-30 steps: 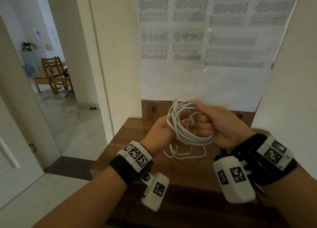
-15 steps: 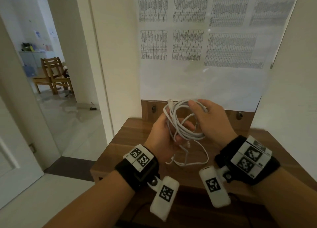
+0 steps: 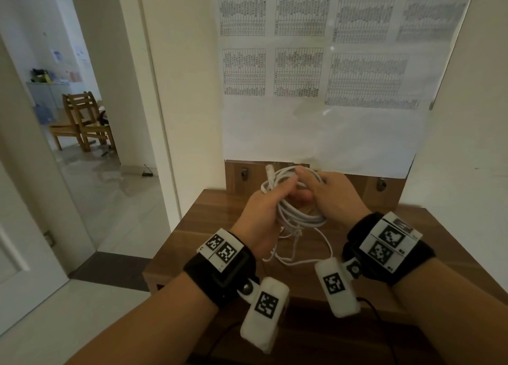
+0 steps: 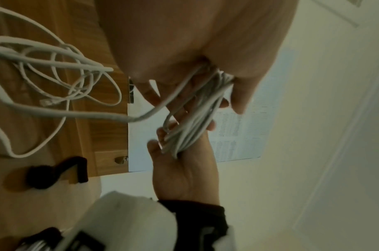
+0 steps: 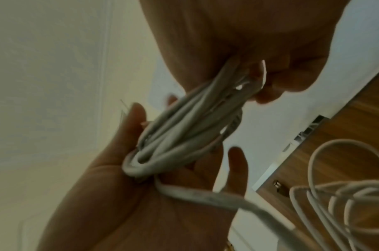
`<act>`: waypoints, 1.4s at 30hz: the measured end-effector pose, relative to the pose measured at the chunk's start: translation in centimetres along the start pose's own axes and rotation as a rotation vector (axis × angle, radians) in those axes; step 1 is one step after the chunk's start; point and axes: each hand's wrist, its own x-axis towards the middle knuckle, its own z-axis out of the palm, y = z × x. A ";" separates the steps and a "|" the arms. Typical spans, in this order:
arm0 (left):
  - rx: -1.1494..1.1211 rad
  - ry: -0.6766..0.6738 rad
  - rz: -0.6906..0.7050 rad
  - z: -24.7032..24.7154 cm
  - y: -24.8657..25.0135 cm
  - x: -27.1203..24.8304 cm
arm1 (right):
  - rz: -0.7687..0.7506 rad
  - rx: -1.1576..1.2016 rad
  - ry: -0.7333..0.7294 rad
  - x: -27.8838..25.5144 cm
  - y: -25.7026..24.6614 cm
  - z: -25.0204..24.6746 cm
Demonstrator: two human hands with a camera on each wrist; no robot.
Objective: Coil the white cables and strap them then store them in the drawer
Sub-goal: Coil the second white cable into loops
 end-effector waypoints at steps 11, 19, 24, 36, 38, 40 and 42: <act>-0.272 -0.015 -0.122 0.5 1.8 0.1 | 0.559 1.054 -0.162 -0.5 -1.5 2.0; -0.256 -0.163 0.038 2.5 1.9 -1.5 | 0.449 1.112 -0.306 -0.3 -1.7 1.9; -0.358 -0.106 0.020 1.9 5.5 -0.7 | 0.243 1.026 -0.483 -2.1 -0.2 2.4; -0.536 -0.218 0.236 1.2 12.6 -0.1 | 0.150 0.418 -0.265 -2.9 2.9 3.4; -0.540 -0.200 0.253 -0.2 13.5 0.0 | 0.152 0.464 -0.126 -2.3 3.1 2.6; -0.493 -0.177 0.231 -1.4 13.6 0.1 | 0.147 0.494 -0.069 -1.9 3.1 1.6; -0.416 -0.162 0.152 -2.2 13.2 -0.3 | 0.207 0.567 -0.096 -1.1 3.0 0.7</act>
